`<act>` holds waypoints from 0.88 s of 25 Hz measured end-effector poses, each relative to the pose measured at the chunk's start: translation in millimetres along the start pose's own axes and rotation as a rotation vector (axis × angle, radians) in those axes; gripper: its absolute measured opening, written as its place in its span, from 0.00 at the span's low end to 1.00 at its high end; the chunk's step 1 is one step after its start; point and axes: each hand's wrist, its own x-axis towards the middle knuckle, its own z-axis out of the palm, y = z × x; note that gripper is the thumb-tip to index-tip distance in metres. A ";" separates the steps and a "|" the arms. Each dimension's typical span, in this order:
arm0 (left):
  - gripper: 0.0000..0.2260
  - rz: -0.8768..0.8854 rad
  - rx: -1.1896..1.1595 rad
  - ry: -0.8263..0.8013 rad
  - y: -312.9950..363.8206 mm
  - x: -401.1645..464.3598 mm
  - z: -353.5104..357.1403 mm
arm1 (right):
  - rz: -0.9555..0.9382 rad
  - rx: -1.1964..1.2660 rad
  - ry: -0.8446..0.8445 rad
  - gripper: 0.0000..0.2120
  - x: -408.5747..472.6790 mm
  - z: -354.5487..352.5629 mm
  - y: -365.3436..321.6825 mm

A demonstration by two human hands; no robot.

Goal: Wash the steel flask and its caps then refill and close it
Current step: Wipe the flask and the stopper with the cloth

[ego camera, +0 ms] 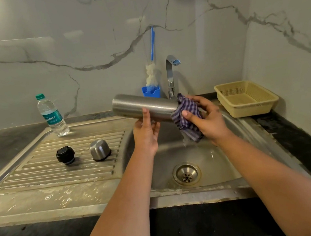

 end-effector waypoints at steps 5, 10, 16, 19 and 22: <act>0.28 -0.175 -0.229 0.049 -1.0 -1.2 -2.0 | -0.478 -0.591 -0.108 0.25 -2.8 -4.6 7.1; 0.21 -0.044 -0.063 -0.071 10.1 -0.7 -8.2 | 0.644 0.456 -0.131 0.18 -5.5 10.6 13.1; 0.32 -0.126 -0.324 0.072 7.2 -3.1 -6.1 | -0.282 -0.586 -0.118 0.28 -6.8 5.3 5.1; 0.19 -0.140 -0.233 -0.002 8.4 -6.0 -7.6 | 0.271 0.081 -0.065 0.17 -10.0 11.3 2.1; 0.12 -0.120 -0.043 -0.116 15.1 -9.2 -4.6 | 0.767 0.614 -0.150 0.11 -10.8 3.3 0.9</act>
